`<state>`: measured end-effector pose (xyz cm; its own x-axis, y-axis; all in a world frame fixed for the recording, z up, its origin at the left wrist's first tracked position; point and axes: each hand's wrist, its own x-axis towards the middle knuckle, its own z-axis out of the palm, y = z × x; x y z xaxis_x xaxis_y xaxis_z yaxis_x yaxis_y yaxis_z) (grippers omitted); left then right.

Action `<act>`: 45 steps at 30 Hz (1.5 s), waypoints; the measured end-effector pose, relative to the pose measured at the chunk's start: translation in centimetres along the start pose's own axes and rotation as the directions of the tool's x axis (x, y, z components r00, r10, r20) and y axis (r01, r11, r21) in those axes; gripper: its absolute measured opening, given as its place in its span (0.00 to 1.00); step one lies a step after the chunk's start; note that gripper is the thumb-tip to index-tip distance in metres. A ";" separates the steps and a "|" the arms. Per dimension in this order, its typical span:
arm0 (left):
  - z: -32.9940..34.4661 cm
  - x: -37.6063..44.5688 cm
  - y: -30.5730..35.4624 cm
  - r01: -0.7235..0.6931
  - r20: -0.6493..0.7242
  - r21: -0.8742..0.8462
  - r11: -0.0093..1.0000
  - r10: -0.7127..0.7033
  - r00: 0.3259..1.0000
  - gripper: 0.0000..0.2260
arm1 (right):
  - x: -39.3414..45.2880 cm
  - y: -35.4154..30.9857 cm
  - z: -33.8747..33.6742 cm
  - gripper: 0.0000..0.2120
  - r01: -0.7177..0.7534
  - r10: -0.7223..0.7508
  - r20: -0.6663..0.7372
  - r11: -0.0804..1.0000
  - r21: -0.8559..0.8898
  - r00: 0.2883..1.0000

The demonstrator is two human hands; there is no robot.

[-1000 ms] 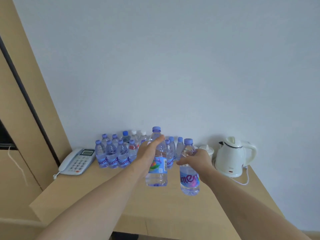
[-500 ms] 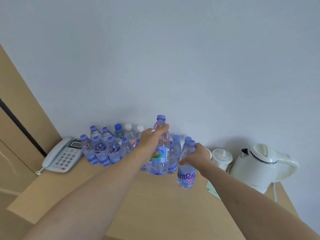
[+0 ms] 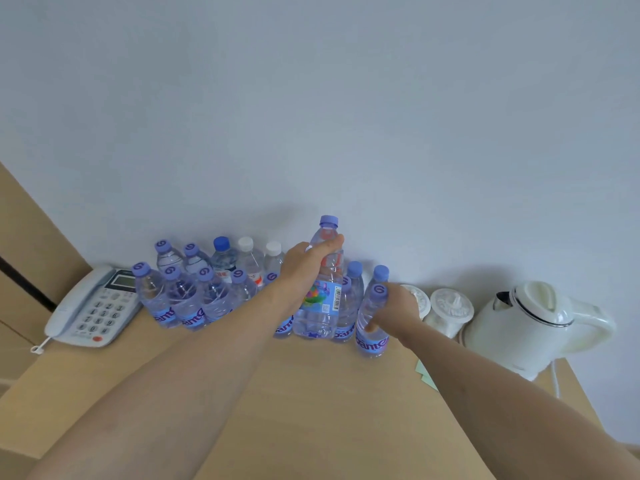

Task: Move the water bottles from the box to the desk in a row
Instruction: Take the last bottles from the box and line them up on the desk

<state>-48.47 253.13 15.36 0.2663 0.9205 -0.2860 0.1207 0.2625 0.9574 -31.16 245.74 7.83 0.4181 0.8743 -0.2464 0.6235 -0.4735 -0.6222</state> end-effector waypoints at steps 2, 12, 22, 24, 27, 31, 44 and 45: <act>-0.3 0.4 -0.1 -0.005 -0.001 0.004 1.000 0.005 1.000 0.29 | 0.4 0.1 0.3 0.22 -0.021 0.020 -0.012 0.999 -0.033 1.000; -0.8 1.1 -0.3 0.012 0.009 -0.011 1.000 -0.012 1.000 0.28 | 2.0 0.4 1.1 0.23 0.023 -0.034 -0.131 0.996 -0.083 0.991; 0.0 1.3 0.2 0.003 0.025 -0.005 1.000 -0.003 1.000 0.27 | 1.7 -0.7 0.1 0.36 0.035 -0.041 -0.044 0.990 -0.136 0.998; 0.3 1.0 0.7 -0.013 0.006 0.000 1.000 0.013 1.000 0.29 | 1.7 -1.9 -1.0 0.42 0.080 -0.086 -0.039 0.986 -0.147 0.996; 0.3 0.6 1.8 -0.050 -0.040 0.038 0.998 0.052 0.998 0.31 | 1.6 -3.9 -2.4 0.41 0.139 -0.151 -0.088 0.982 -0.129 0.985; -0.9 -0.3 3.3 -0.096 -0.084 0.111 0.989 0.106 0.991 0.35 | 1.2 -6.2 -3.0 0.34 0.232 -0.245 -0.165 0.968 -0.095 0.955; -10.6 -5.1 2.6 -0.149 -0.255 0.275 0.950 0.222 0.941 0.22 | -1.8 -15.0 2.7 0.23 0.408 -0.414 -0.131 0.910 -0.071 0.901; -11.7 -5.2 2.4 -0.132 -0.279 0.294 0.947 0.217 0.936 0.24 | -2.1 -15.8 3.4 0.22 0.414 -0.420 -0.121 0.908 -0.072 0.899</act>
<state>-60.75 252.35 19.65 0.0089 0.9988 -0.0481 0.3605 0.0416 0.9318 -44.14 251.74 15.62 0.1946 0.9722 0.1299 0.7863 -0.0755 -0.6132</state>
